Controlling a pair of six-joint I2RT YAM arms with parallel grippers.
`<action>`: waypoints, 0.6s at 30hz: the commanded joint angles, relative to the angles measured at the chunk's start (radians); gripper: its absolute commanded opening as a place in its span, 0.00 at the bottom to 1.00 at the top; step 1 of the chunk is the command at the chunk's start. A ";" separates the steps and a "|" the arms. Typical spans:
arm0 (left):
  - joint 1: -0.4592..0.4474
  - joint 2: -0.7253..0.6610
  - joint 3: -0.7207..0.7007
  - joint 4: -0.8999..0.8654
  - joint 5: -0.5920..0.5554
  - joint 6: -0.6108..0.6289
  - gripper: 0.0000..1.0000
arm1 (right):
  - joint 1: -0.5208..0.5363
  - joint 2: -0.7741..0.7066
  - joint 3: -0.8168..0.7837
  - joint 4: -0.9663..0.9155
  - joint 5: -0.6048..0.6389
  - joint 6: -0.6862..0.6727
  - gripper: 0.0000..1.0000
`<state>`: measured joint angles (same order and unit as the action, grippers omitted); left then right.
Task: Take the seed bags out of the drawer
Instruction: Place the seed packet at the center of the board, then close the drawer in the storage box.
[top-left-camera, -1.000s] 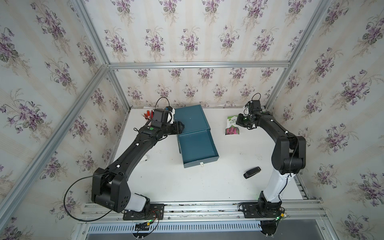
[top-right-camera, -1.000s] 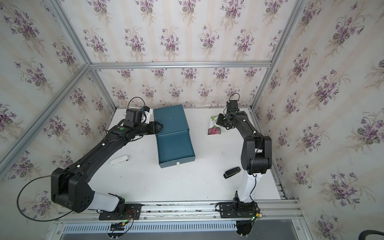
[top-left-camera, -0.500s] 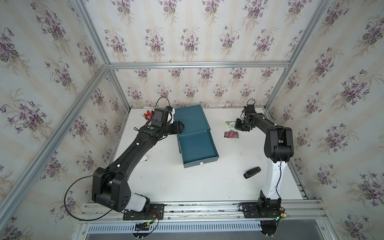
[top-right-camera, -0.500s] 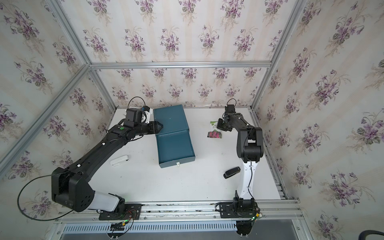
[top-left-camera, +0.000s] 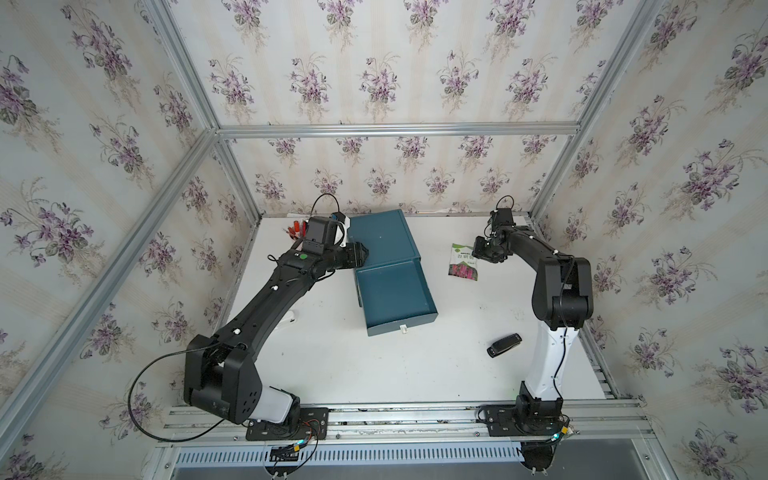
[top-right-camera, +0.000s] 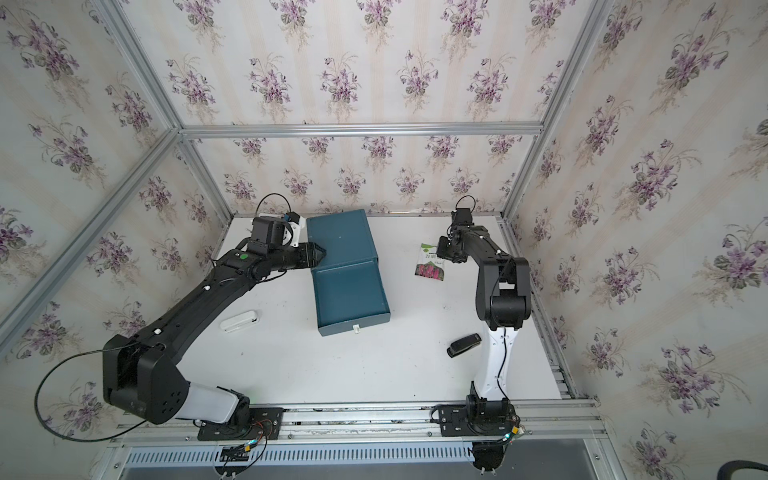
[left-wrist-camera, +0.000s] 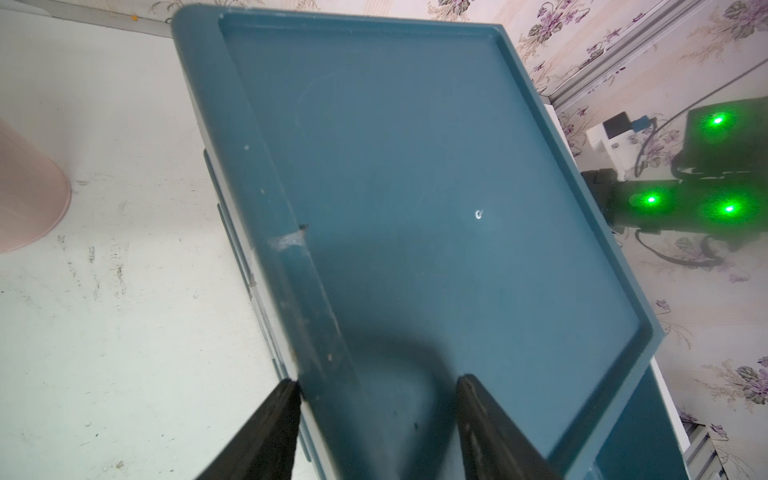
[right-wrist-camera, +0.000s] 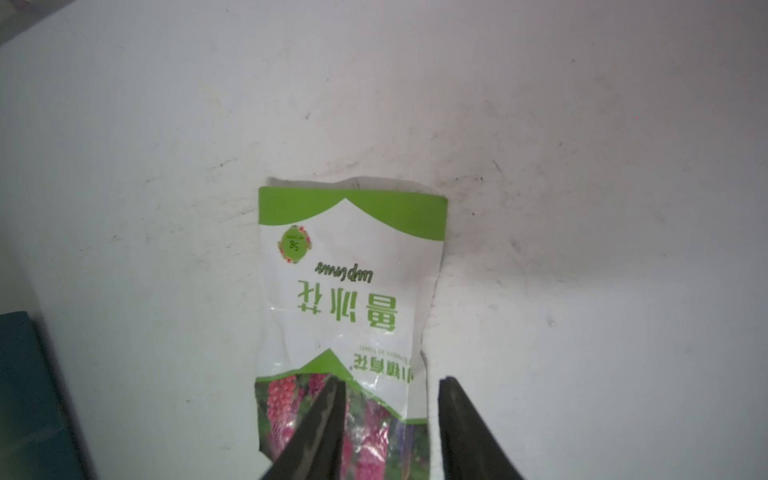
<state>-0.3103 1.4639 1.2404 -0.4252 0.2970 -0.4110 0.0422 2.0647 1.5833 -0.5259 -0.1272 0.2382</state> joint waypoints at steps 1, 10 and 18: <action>-0.001 0.010 -0.012 -0.168 -0.051 0.039 0.62 | 0.004 -0.058 -0.026 -0.011 -0.035 0.012 0.54; -0.001 0.007 -0.017 -0.164 -0.044 0.043 0.62 | 0.054 -0.327 -0.192 -0.046 -0.099 0.031 0.86; -0.001 0.007 -0.016 -0.162 -0.043 0.044 0.62 | 0.157 -0.571 -0.257 -0.136 -0.156 0.079 0.95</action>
<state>-0.3103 1.4612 1.2366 -0.4213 0.2958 -0.3992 0.1745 1.5402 1.3296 -0.6117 -0.2527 0.2878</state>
